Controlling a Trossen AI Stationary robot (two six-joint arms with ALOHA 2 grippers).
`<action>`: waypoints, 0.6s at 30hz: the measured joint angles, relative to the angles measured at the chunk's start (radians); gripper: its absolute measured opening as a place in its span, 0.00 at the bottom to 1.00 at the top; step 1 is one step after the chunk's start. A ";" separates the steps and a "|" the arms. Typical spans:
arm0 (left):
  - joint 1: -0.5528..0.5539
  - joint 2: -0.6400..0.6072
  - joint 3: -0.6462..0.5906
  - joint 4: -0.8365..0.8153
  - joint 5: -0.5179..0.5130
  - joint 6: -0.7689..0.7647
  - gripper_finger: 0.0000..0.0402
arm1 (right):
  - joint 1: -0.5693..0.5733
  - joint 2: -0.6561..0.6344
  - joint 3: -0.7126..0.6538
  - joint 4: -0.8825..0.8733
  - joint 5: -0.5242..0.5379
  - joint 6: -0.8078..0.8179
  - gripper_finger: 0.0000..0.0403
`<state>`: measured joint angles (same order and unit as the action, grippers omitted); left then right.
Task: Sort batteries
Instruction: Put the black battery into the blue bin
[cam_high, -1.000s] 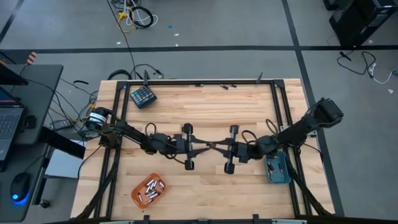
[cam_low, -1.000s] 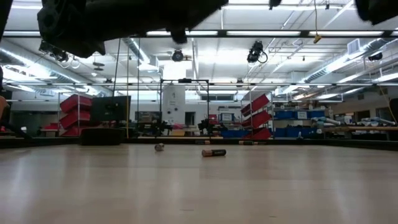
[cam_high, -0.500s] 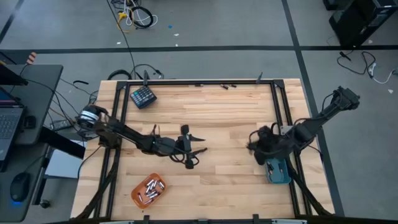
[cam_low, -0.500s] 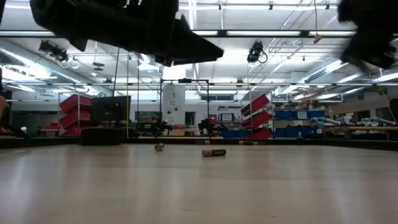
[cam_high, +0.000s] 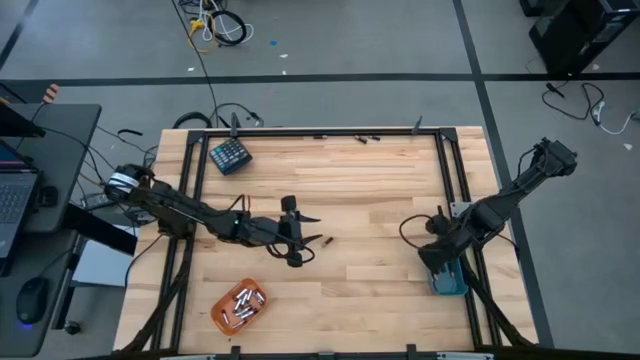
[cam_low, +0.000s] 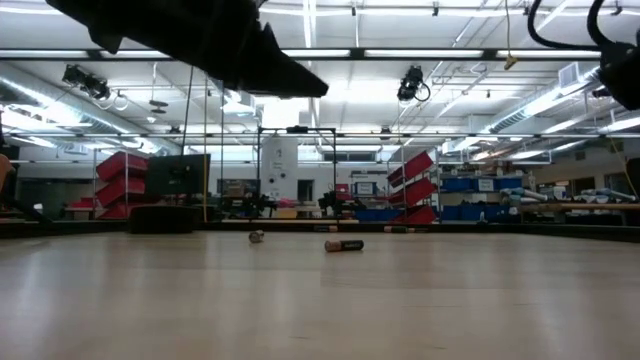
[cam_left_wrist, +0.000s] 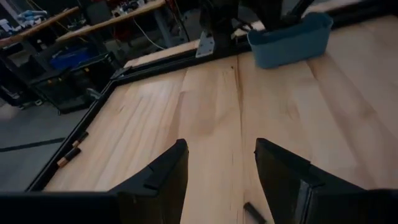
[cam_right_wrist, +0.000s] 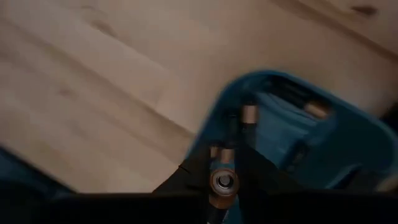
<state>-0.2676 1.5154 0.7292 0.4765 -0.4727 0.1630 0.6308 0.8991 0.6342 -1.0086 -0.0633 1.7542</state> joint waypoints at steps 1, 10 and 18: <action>0.000 0.000 0.000 -0.018 0.000 0.004 0.45 | 0.000 0.009 0.000 -0.014 -0.001 0.008 0.15; 0.024 0.061 0.000 -0.152 0.184 -0.092 0.45 | 0.002 0.061 0.000 0.030 0.048 0.020 0.44; 0.026 0.282 0.000 0.129 0.167 -0.097 0.45 | 0.002 0.061 0.000 0.201 0.291 -0.112 0.40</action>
<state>-0.2417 1.7972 0.7288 0.6053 -0.3058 0.0659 0.6331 0.9597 0.6342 -0.8078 0.2282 1.6424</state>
